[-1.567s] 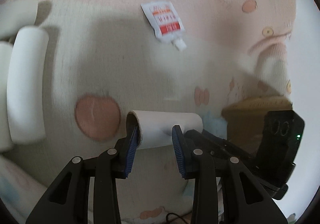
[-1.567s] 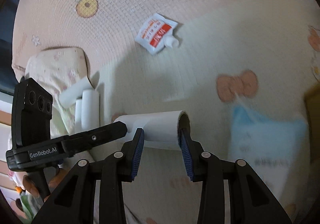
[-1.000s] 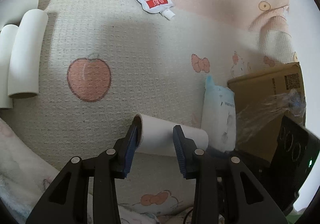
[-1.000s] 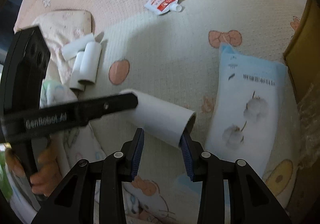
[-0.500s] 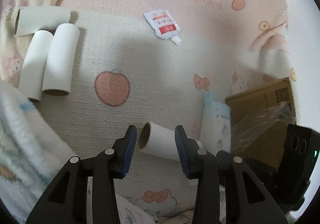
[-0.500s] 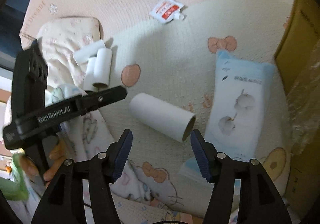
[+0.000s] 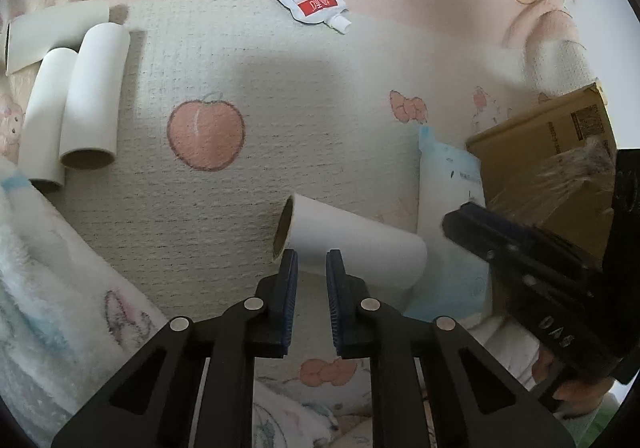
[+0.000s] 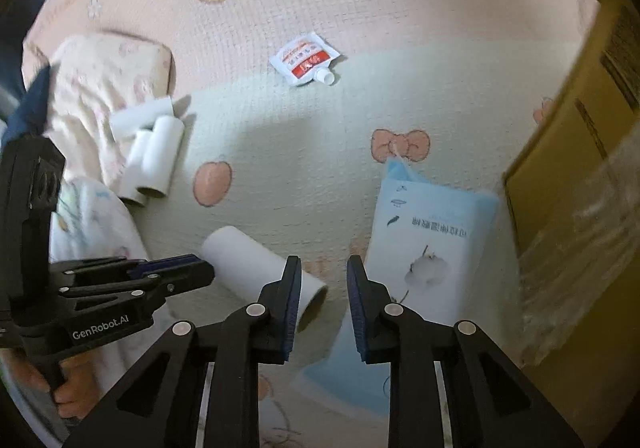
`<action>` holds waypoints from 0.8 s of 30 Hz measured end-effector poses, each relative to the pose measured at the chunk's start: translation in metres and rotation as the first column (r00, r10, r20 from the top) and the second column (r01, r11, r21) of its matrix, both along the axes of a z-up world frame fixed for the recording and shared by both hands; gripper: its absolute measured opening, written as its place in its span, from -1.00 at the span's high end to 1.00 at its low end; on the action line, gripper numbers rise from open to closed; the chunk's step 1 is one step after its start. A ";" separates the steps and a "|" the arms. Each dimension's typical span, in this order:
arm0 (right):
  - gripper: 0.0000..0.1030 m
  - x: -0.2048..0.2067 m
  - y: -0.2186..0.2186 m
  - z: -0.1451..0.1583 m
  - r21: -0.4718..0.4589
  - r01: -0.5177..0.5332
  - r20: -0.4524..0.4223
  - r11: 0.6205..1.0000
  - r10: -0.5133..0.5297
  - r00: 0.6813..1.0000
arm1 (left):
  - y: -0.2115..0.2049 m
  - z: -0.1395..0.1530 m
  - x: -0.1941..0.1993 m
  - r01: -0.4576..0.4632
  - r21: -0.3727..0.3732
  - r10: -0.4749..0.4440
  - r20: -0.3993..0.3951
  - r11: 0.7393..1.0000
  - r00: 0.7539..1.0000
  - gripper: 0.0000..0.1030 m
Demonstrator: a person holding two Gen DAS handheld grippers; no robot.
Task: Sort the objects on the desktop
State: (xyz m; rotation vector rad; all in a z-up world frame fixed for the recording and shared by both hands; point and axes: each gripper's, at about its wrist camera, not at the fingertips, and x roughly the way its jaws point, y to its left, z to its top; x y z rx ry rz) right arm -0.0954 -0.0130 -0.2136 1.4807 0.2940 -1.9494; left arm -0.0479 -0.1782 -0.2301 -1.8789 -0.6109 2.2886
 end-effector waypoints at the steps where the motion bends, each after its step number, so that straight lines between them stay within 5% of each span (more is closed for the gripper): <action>1: 0.61 0.000 -0.003 -0.003 0.008 -0.013 0.002 1.000 0.013 1.000 | -0.001 0.000 0.000 -0.002 0.010 0.002 -0.002 1.000 1.000 0.68; 8: 0.61 -0.003 -0.007 -0.023 0.060 -0.040 0.025 0.997 0.038 0.999 | -0.008 -0.005 -0.004 -0.040 0.053 0.040 -0.009 0.998 0.999 0.68; 24: 0.60 0.017 -0.009 -0.027 -0.075 -0.060 0.156 0.995 0.071 0.985 | -0.010 -0.020 -0.018 -0.086 0.187 0.084 0.020 0.979 0.996 0.44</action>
